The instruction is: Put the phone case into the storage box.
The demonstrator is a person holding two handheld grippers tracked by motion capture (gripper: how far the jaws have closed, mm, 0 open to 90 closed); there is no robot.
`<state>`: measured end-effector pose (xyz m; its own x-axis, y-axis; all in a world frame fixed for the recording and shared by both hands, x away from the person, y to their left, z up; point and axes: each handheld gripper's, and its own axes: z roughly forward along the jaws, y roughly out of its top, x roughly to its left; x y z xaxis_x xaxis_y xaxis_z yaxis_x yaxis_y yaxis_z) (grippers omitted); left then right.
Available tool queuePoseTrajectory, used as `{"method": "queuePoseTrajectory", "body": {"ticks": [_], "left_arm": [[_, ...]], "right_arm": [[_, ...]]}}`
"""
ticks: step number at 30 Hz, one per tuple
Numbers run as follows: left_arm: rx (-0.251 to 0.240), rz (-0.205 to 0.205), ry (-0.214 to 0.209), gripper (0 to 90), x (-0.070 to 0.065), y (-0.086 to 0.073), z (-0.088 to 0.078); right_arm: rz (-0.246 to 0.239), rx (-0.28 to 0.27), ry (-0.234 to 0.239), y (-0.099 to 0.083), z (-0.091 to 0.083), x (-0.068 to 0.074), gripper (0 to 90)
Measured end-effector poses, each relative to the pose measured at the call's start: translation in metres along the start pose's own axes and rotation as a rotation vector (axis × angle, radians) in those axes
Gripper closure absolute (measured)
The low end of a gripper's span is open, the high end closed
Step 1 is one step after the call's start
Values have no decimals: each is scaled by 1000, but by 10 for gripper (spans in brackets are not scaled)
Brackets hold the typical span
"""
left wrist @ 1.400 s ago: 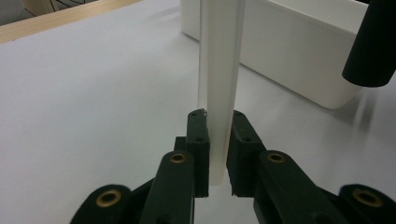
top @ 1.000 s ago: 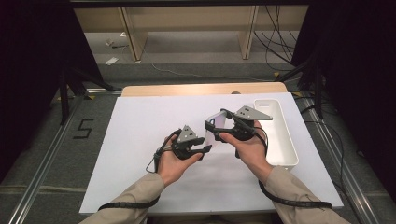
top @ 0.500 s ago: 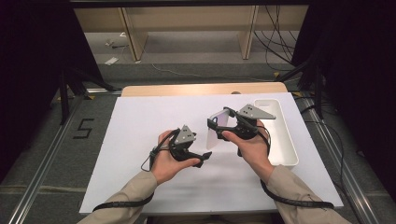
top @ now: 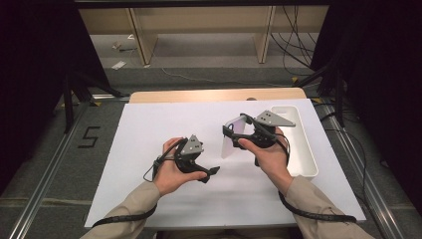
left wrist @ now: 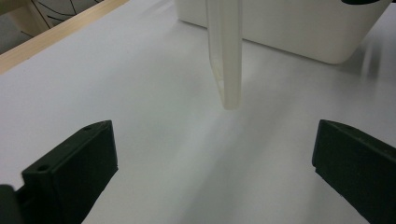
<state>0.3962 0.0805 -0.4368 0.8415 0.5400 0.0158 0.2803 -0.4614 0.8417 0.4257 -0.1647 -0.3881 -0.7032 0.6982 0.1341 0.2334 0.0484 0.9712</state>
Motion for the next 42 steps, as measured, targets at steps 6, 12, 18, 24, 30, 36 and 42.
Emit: {"method": "queuePoseTrajectory", "body": {"ticks": [6,12,18,24,30,36,42], "left_arm": [[3,2,5,0,1,-3,-4],[0,0,8,0,3,-6,-9],[-2,-7,14,0,5,-11,-15],[-4,-8,28,0,9,-15,-22],[2,-12,31,0,10,-19,-25],[-6,-16,42,0,12,-22,-29],[0,-11,46,0,13,-24,-30]], "right_arm": [[1,-4,-2,1,-1,-1,181],[4,-6,-7,3,-2,-2,181],[7,-13,-10,3,-3,-4,181],[8,-15,-17,5,-4,-6,181],[8,-11,-20,4,-4,-5,182],[10,-7,-26,4,-4,-6,182],[8,-9,-32,5,-5,-8,181]]}}
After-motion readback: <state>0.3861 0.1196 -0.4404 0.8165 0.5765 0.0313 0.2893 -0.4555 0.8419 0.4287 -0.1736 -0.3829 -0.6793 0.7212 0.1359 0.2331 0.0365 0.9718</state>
